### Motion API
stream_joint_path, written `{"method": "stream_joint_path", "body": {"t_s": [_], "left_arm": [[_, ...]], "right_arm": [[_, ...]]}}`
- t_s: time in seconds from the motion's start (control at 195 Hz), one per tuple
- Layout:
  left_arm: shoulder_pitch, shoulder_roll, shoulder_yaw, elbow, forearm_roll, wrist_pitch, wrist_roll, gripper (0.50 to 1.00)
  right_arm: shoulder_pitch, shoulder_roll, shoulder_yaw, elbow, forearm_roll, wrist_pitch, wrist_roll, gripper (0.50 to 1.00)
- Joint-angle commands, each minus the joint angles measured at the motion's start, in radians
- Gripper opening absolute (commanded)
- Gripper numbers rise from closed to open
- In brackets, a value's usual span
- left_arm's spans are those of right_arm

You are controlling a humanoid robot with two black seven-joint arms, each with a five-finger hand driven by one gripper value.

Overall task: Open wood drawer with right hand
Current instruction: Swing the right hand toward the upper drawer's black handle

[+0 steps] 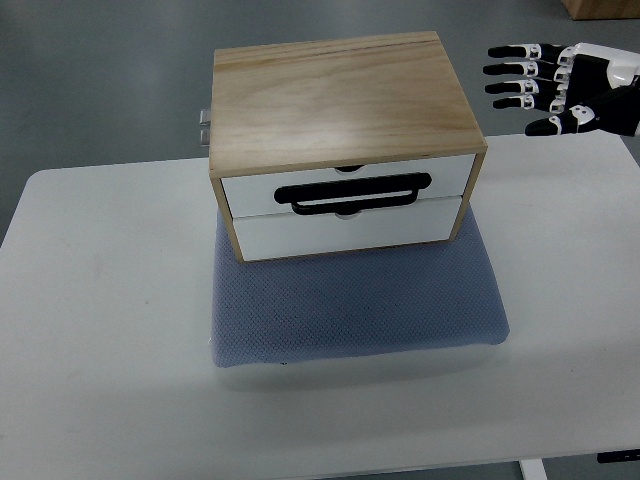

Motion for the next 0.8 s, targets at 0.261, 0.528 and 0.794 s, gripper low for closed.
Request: {"method": "stream_joint_path", "body": {"t_s": [0.261,0.528,0.794], "left_arm": [[0.000,0.000,0.000,0.000,0.000,0.000,0.001,1.000],[0.000,0.000,0.000,0.000,0.000,0.000,-0.001,1.000],[0.000,0.000,0.000,0.000,0.000,0.000,-0.001,1.000]], "right_arm": [[0.116,0.090,-0.013,0.089,-0.327,0.007,-0.011,0.944],[0.153,0.256,-0.014,0.084,-0.431,0.008,-0.034,0.944],[0.158,0.306,-0.017,0.038,-0.460,0.008,-0.057,0.944]]}}
